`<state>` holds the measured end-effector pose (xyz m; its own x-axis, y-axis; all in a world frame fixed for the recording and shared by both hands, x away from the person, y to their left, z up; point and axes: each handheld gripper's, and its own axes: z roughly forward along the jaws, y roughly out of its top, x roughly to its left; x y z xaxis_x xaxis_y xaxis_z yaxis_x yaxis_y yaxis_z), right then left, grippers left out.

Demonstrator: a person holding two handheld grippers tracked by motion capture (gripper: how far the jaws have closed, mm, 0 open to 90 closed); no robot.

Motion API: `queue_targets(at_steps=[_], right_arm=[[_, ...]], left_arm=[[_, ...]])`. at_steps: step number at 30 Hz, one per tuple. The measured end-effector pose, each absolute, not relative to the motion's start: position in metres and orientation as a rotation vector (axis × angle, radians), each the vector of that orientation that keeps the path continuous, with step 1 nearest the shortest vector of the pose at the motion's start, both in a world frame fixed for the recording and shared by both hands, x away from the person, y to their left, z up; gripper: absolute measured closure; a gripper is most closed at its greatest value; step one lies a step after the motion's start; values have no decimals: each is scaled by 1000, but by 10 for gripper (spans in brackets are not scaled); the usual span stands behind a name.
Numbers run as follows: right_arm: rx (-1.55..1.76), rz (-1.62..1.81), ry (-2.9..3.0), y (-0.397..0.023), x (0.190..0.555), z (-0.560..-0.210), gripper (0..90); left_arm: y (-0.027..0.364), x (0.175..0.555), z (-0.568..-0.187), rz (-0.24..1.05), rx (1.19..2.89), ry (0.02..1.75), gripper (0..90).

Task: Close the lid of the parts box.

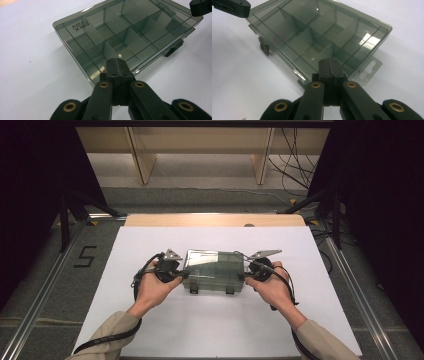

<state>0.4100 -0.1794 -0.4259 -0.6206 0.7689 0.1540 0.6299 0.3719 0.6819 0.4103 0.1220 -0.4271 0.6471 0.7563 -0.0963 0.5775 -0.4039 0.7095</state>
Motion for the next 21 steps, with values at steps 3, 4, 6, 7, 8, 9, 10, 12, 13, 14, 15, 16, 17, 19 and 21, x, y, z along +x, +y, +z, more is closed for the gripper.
queue_targets(at_steps=[3,4,6,7,8,9,10,12,13,14,15,16,17,19,21], right_arm=[[1230,1099,2429,-179,411,-428,900],[1268,1081,2446,-179,410,-427,900],[1225,1080,2448,-180,411,-428,900],[1232,1086,2440,-179,411,-428,900],[1232,1083,2440,-179,411,-429,900],[1233,1083,2440,-179,411,-429,900],[1230,1081,2443,-179,411,-429,900],[1234,1081,2448,-179,411,-429,900],[1252,1083,2444,-178,410,-429,900],[1259,1081,2446,-178,410,-429,900],[1256,1082,2445,-178,410,-429,900],[1256,1082,2444,-178,410,-429,900],[1257,1080,2445,-178,410,-429,900],[1232,1075,2448,-179,411,-430,900],[1241,1073,2449,-178,411,-430,900]], left_arm=[[122,410,-427,310,2136,1020,900],[122,410,-427,308,2135,1024,900],[122,410,-428,304,2136,1025,900],[122,410,-428,300,2137,1023,900],[121,410,-428,307,2139,1025,900],[121,410,-429,310,2140,1024,900],[121,410,-429,303,2143,1022,900],[121,410,-429,304,2141,1022,900],[121,410,-429,303,2141,1022,900],[121,410,-429,303,2140,1023,900],[121,410,-429,302,2141,1024,900],[121,410,-430,302,2141,1024,900],[121,410,-430,302,2142,1024,900],[121,411,-430,288,2146,1021,900],[121,410,-431,300,2139,1026,900]])
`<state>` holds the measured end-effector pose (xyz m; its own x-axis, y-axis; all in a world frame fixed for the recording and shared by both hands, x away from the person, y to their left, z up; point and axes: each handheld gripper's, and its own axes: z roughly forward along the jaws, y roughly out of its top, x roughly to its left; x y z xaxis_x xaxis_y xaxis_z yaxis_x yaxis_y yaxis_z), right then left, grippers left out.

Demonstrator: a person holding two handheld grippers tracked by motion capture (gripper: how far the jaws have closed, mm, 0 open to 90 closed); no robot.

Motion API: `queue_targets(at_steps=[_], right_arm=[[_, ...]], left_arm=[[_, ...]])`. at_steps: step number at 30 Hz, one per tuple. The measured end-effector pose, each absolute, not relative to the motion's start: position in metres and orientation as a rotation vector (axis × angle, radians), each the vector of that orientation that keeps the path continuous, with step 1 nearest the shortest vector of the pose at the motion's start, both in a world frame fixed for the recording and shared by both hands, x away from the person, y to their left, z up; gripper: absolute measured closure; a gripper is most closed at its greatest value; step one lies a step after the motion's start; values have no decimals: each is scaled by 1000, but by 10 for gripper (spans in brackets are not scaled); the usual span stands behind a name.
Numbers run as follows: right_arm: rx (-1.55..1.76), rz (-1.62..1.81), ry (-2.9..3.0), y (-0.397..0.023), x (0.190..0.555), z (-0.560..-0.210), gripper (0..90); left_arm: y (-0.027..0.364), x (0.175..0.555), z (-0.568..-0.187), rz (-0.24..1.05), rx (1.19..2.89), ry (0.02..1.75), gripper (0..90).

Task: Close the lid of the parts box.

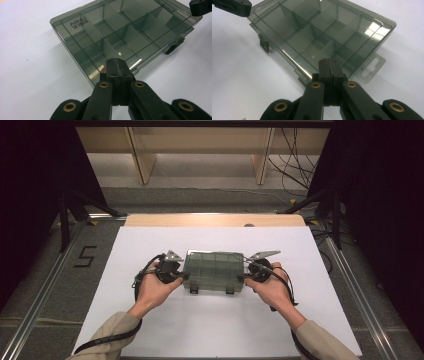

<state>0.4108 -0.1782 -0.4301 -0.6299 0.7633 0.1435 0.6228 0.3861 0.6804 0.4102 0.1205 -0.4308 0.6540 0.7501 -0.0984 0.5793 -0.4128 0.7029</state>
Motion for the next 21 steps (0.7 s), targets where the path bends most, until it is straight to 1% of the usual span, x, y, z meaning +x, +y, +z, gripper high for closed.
queue_targets(at_steps=[21], right_arm=[[1229,1057,2475,-177,411,-434,900]], left_arm=[[120,412,-438,291,2148,1038,900]])
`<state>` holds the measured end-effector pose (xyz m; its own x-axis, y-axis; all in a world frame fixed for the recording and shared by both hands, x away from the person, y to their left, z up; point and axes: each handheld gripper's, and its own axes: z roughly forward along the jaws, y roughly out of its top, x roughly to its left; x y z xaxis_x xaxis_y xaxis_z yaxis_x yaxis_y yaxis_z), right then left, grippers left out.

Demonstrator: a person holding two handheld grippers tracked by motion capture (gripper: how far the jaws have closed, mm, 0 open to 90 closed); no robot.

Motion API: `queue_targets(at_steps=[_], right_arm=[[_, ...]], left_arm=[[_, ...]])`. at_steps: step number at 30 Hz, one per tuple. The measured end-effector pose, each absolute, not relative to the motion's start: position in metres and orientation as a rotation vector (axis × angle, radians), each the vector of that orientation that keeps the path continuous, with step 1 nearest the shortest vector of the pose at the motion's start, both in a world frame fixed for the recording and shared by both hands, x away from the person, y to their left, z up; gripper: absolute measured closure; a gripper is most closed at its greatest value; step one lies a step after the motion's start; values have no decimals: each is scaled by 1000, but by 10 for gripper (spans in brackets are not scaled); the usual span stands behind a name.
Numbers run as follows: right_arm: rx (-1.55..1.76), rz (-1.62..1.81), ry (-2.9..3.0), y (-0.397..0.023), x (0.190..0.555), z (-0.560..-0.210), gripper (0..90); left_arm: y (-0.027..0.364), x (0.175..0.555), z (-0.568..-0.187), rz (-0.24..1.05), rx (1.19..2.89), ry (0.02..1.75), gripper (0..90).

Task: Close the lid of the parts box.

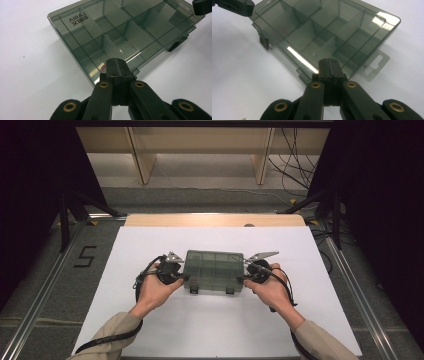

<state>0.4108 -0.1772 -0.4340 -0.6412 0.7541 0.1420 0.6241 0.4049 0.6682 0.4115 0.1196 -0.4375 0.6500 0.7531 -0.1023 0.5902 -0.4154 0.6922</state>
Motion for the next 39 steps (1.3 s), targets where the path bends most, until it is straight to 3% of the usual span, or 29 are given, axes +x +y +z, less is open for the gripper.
queue_targets(at_steps=[39], right_arm=[[1258,1044,2495,-174,409,-439,900]], left_arm=[[116,410,-444,307,2169,1002,900]])
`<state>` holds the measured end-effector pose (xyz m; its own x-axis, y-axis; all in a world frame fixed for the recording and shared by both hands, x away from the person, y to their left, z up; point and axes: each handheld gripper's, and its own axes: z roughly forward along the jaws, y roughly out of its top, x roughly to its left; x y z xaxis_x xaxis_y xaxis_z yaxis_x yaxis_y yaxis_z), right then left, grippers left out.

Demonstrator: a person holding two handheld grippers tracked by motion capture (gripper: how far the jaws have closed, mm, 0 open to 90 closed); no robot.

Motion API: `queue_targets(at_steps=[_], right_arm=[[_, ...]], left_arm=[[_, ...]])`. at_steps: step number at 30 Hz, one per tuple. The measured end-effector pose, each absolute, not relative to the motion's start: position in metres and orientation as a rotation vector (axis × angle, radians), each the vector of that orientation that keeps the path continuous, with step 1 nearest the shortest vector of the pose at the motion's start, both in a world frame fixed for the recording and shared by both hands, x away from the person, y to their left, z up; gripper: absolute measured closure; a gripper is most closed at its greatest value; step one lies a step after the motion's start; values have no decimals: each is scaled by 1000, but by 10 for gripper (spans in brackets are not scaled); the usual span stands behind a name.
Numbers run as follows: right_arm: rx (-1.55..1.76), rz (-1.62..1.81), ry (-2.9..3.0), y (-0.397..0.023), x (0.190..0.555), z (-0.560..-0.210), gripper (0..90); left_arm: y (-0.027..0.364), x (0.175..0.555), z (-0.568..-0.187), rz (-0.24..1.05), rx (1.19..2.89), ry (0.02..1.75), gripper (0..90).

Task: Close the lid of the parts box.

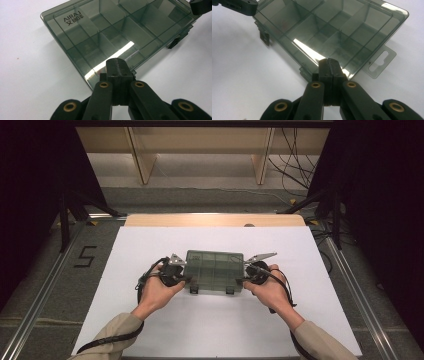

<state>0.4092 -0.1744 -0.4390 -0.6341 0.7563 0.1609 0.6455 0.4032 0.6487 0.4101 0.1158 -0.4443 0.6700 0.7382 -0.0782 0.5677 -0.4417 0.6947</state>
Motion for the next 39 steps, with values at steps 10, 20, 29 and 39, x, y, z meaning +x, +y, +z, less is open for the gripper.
queue_targets(at_steps=[10,20,29,39], right_arm=[[1231,1081,2487,-179,410,-441,868],[1036,1330,2383,-196,408,-439,449],[918,1464,2241,-211,392,-432,164],[877,1525,2179,-231,369,-428,34]], left_arm=[[121,408,-448,331,2147,952,805],[133,402,-444,389,2001,872,389],[143,388,-432,491,1903,846,127],[158,371,-428,567,1832,852,0]])
